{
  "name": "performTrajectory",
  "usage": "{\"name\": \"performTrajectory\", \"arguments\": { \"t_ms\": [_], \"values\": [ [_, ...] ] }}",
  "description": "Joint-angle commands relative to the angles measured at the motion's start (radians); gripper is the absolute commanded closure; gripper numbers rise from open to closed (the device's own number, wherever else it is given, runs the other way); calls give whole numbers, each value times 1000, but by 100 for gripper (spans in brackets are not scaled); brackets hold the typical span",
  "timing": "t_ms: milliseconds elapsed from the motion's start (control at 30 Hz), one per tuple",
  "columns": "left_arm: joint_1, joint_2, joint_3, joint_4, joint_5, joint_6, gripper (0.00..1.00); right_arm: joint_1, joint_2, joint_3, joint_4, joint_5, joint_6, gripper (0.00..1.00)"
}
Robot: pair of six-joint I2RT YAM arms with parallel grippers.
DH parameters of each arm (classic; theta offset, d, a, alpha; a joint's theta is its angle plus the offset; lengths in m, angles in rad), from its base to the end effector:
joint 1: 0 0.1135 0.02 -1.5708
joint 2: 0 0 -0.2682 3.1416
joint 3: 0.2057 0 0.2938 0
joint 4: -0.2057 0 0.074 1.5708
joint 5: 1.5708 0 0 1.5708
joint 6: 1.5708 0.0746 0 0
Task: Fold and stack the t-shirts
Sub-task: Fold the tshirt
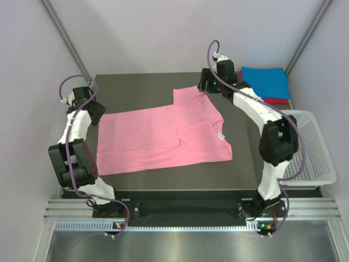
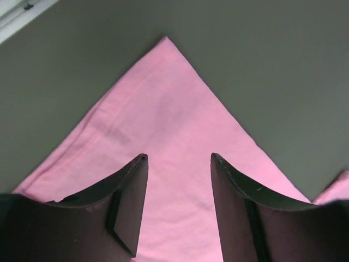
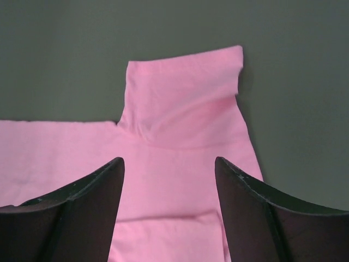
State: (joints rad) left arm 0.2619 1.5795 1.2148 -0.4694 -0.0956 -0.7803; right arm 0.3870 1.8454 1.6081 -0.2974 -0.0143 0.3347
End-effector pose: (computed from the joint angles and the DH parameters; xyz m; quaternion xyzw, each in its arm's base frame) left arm 0.3961 0.1136 0.2254 -0.4788 0.7996 -0.0491 0.3591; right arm 0.4758 0.1951 0.2866 -0.0262 0.8684 0.1806 0.4611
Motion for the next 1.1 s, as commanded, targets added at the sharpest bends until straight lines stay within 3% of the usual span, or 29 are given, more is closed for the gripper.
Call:
{"name": "performTrajectory", "arguments": {
  "t_ms": [0, 200, 500, 700, 1067],
  "values": [
    [25, 71, 72, 92, -4, 108, 46, -22, 151, 162, 32, -137, -65, 33],
    [54, 244, 187, 95, -70, 194, 45, -53, 365, 377, 61, -168, -120, 35],
    [60, 490, 373, 63, -37, 265, 46, -109, 526, 450, 170, -220, -16, 35],
    [62, 563, 411, 66, -15, 276, 48, -161, 646, 533, 228, -299, 131, 35],
    [60, 608, 466, 51, 63, 305, 58, -168, 773, 625, 282, -383, 213, 37]
  ]
}}
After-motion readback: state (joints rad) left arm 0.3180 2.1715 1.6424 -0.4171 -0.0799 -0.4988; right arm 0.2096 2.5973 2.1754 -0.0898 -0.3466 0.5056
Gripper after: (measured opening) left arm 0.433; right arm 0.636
